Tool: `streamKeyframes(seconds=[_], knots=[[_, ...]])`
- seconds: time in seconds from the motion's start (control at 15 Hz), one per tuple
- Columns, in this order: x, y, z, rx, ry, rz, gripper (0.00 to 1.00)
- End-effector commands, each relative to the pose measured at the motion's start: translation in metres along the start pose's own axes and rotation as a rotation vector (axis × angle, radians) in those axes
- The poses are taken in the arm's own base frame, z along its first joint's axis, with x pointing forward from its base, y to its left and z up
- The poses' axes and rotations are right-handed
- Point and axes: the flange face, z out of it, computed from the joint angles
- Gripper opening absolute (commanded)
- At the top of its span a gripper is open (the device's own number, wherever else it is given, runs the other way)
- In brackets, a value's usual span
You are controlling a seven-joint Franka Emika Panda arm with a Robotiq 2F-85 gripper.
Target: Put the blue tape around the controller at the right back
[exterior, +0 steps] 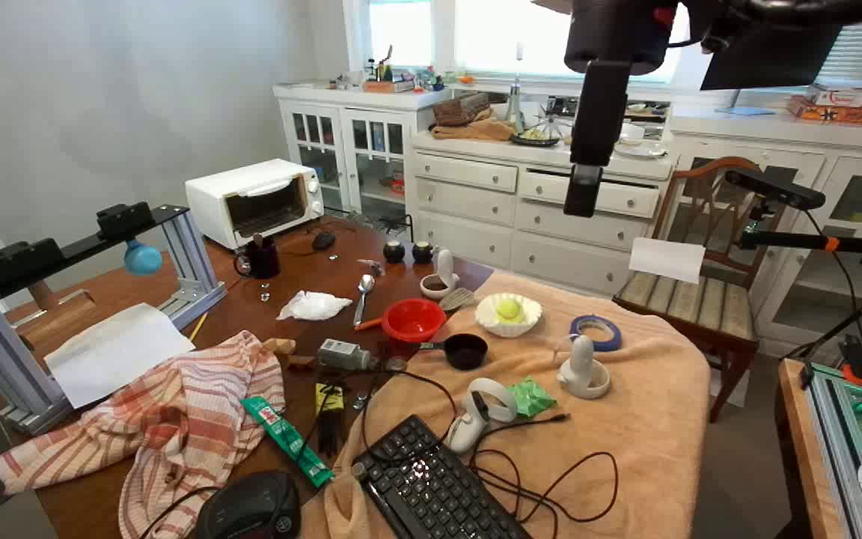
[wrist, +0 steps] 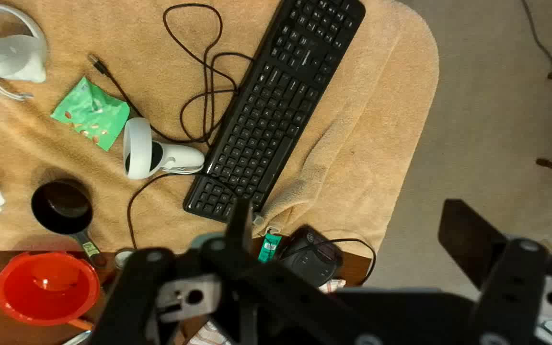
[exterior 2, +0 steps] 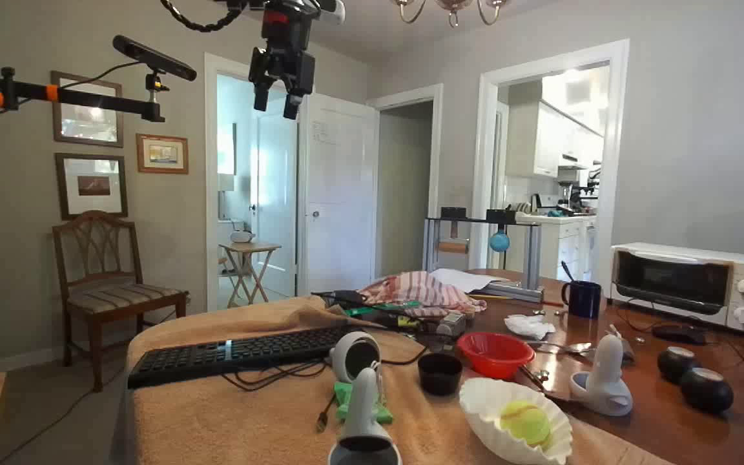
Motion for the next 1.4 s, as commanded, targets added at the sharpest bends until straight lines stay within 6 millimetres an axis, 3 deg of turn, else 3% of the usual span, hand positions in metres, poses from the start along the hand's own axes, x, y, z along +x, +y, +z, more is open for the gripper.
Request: streamKeyframes(seconds=[0.0, 0.13, 0.27, 0.53, 0.67, 1.0, 1.33], knots=[[0.0, 0.0, -0.001, 0.0, -0.001, 0.0, 1.0], [0.008, 0.006, -0.007, -0.002, 0.061, 0.042, 1.0], [0.022, 0.039, -0.011, -0.012, 0.134, 0.172, 1.0], [0.028, 0.127, -0.007, -0.045, 0.242, 0.369, 1.0], [0.022, 0.164, 0.01, -0.083, 0.266, 0.467, 1.0], [-0.019, 0.23, 0.063, -0.195, 0.268, 0.709, 1.0], [-0.073, 0.263, 0.123, -0.271, 0.197, 0.97, 1.0]])
